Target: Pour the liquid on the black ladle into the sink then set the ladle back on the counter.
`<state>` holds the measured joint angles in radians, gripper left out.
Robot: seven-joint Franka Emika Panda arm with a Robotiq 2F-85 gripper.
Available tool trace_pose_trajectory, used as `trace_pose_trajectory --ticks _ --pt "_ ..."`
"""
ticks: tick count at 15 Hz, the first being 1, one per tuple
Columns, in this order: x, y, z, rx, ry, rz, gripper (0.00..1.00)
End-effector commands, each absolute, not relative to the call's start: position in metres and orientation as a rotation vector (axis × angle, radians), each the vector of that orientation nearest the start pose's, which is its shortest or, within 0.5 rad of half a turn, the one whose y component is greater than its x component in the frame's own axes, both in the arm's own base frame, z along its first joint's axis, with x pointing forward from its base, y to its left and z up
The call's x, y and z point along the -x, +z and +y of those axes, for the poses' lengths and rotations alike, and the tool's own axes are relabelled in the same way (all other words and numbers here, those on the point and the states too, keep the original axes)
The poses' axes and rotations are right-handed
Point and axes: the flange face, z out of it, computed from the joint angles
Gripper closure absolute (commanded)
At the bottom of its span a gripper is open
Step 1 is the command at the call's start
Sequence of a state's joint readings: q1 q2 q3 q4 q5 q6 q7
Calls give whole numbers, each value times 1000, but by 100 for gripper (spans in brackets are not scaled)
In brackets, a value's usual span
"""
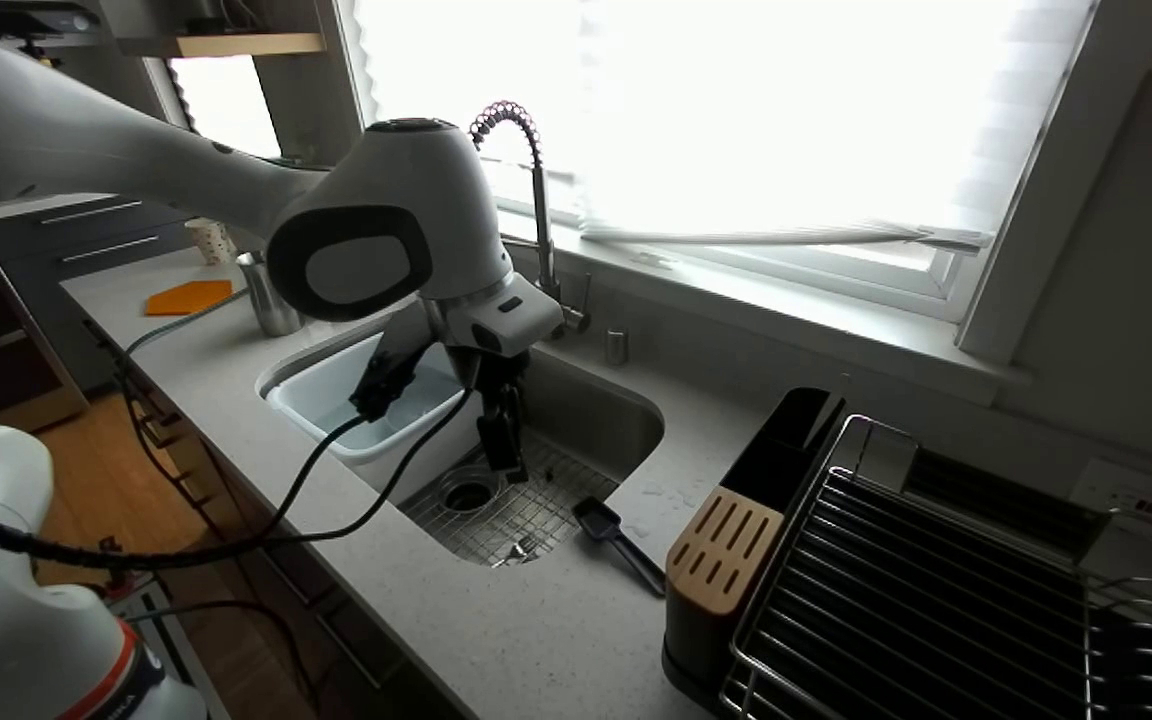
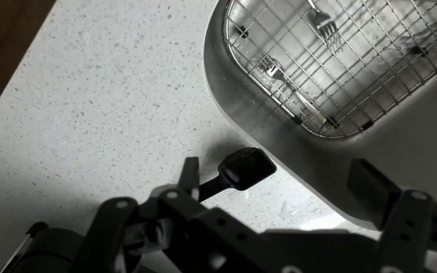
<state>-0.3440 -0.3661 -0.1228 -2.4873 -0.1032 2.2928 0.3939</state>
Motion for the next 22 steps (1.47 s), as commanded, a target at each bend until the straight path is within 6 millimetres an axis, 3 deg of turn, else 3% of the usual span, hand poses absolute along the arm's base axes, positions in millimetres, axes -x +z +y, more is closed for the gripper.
trace_pose_trajectory --ticks 1,7,14,22 --pt "-396 426 -218 2849 -252 1340 0" --pt "-397 410 -260 2757 -224 1518 0" --pt "-405 370 -306 2656 -251 1641 0" --pt "-435 343 -332 2574 -239 1734 0"
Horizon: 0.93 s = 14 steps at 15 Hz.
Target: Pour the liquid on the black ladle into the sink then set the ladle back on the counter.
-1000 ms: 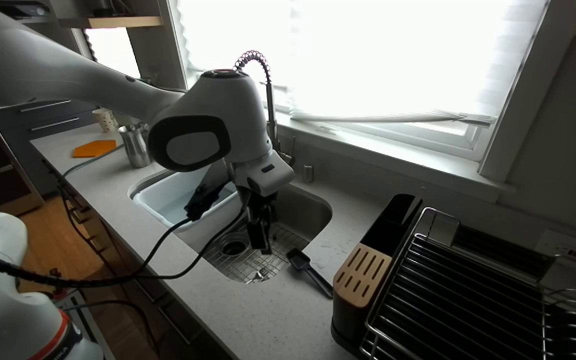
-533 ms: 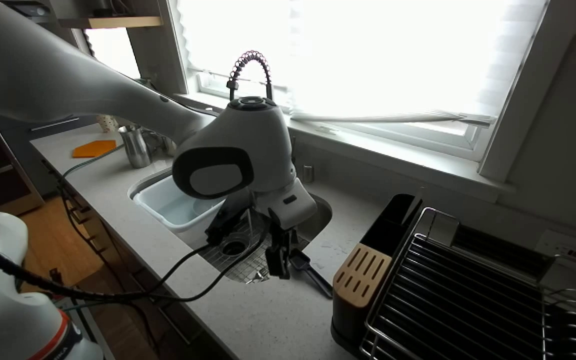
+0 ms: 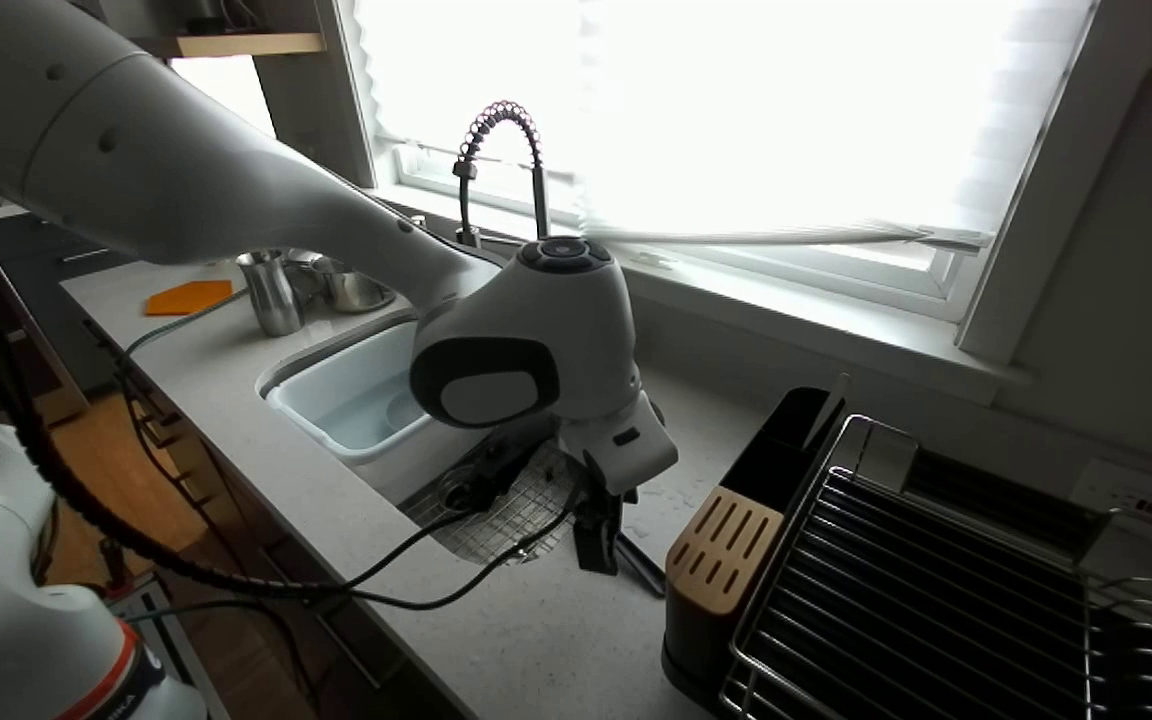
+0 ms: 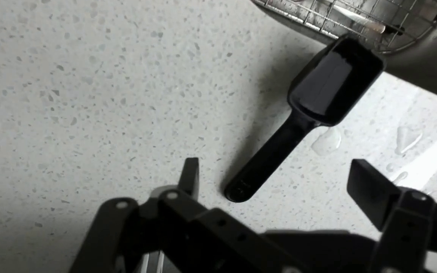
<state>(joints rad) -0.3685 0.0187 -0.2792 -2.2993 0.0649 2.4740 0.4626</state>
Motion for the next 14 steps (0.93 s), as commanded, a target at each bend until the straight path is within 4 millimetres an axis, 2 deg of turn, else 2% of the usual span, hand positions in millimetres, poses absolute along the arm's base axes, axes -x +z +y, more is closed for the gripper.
trace_pose_trajectory --ticks 1,8,10,13,14 --pt "-438 342 -333 2566 -223 1740 0" --pt "-455 320 -336 2468 -164 1795 0" --pt "-459 316 -335 2448 -158 1791 4" --pt "-463 313 -334 2424 -141 1800 25" --pt "-463 312 -335 2422 -134 1808 35"
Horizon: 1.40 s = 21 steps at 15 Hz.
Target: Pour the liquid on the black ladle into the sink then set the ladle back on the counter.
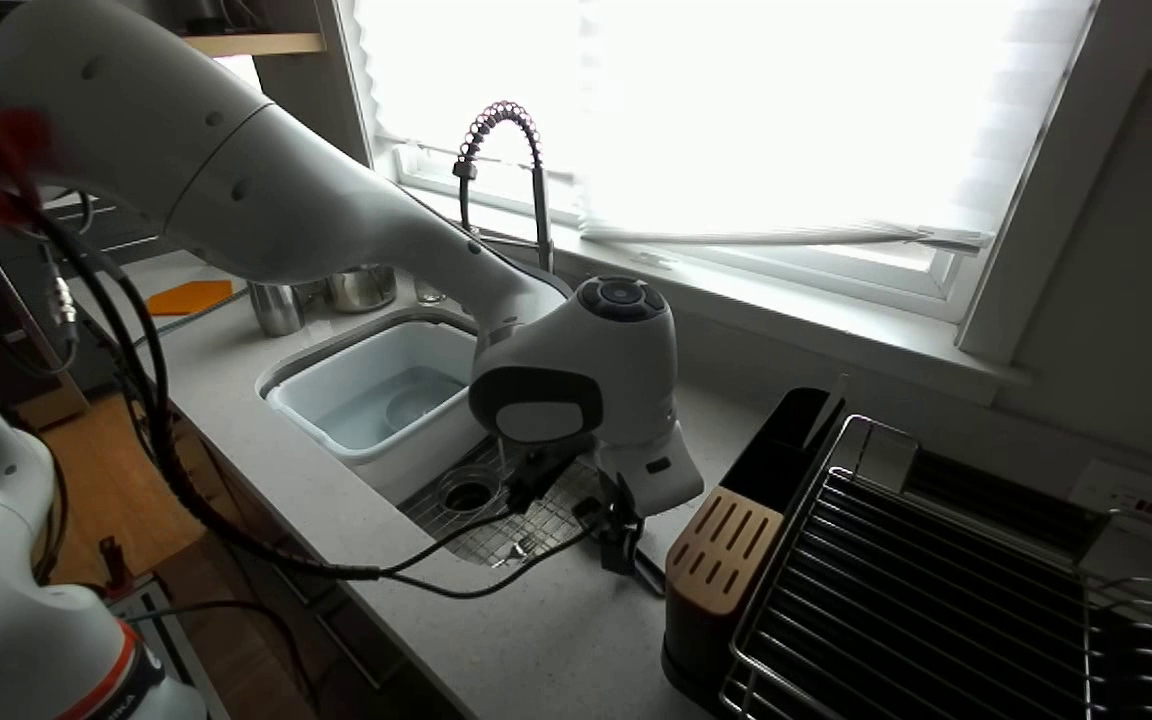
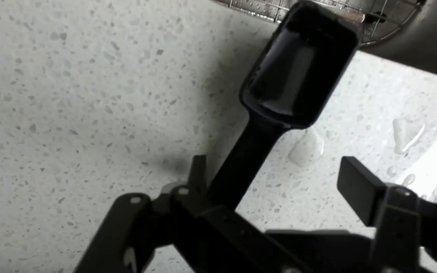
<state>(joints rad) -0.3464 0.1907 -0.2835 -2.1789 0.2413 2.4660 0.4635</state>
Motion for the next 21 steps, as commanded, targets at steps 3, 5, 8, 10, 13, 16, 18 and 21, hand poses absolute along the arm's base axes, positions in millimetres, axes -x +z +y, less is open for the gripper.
trace_pose_trajectory --ticks 3,5,8,10,13,16,18,21 --pt "-464 310 -337 2411 -126 1812 58" --pt "-465 310 -337 2413 -117 1812 72" --pt "-466 311 -338 2414 -109 1815 82" --pt "-467 313 -339 2414 -111 1815 80" --pt "-466 314 -340 2415 -114 1818 89" --pt "-468 319 -336 2419 -137 1805 94" --pt "-473 330 -329 2434 -162 1781 94" --pt "-483 346 -314 2463 -202 1740 94"
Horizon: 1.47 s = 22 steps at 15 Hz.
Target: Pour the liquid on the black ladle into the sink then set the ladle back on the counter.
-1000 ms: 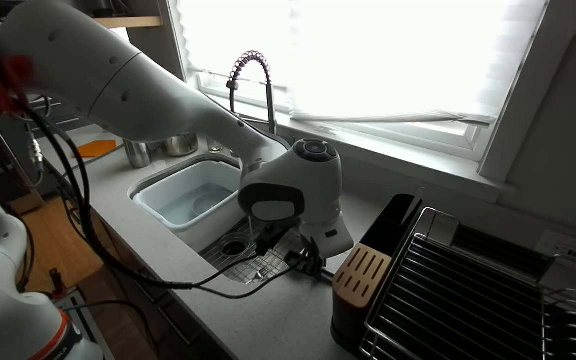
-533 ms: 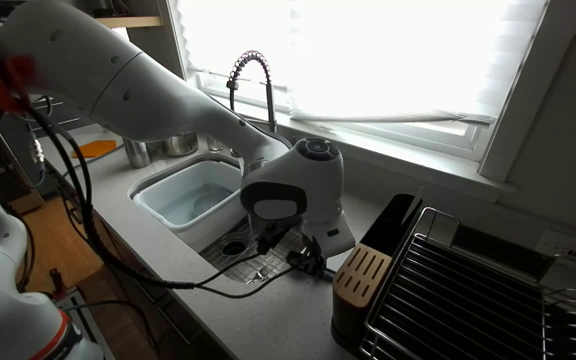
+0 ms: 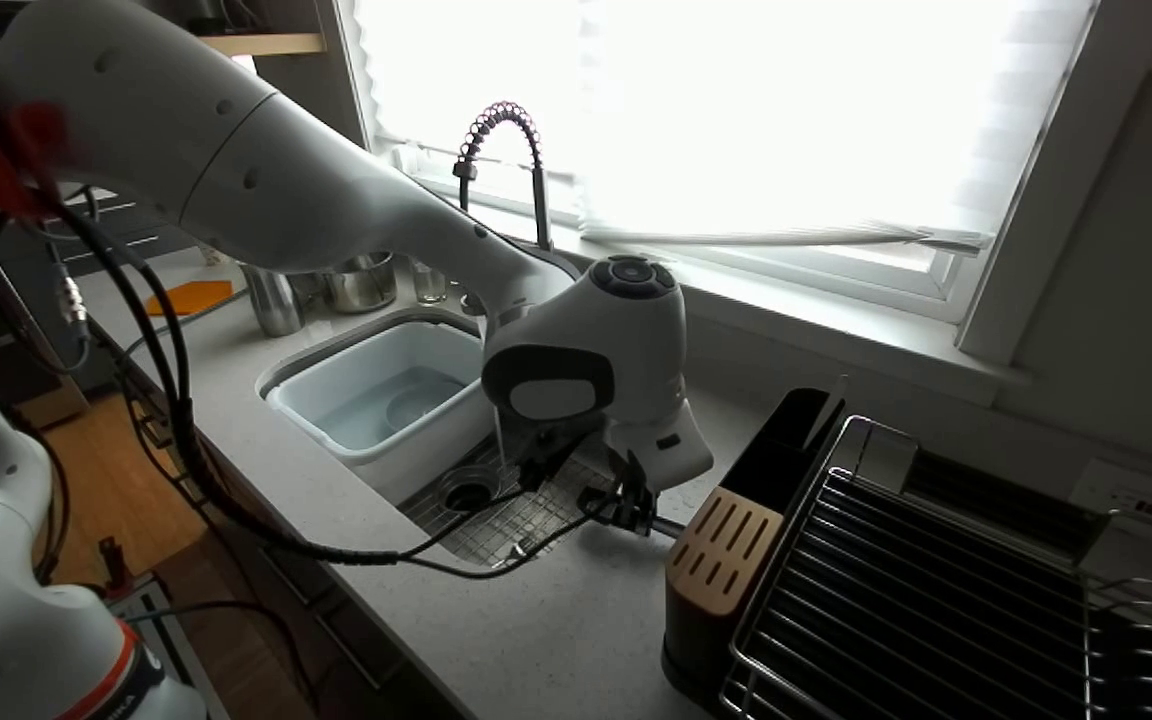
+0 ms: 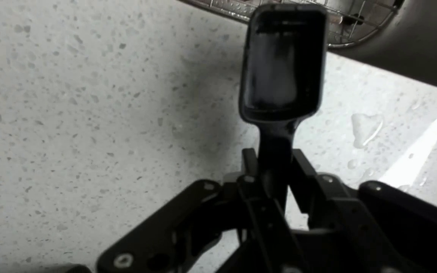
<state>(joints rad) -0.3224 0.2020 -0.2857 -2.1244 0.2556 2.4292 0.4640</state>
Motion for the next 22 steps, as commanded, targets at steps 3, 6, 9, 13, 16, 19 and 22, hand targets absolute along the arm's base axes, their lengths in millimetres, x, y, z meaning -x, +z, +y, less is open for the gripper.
trace_pose_trajectory --ticks 3,6,9,13,16,19,22 --pt "-493 364 -291 2506 -237 1675 94" --pt "-505 383 -264 2598 -311 1586 94" --pt "-516 404 -233 2718 -424 1489 94" --pt "-525 426 -200 2830 -635 1334 94" --pt "-526 439 -183 2888 -827 1223 94" --pt "-522 448 -171 2920 -994 1097 94" --pt "-517 458 -163 2924 -1152 995 94"
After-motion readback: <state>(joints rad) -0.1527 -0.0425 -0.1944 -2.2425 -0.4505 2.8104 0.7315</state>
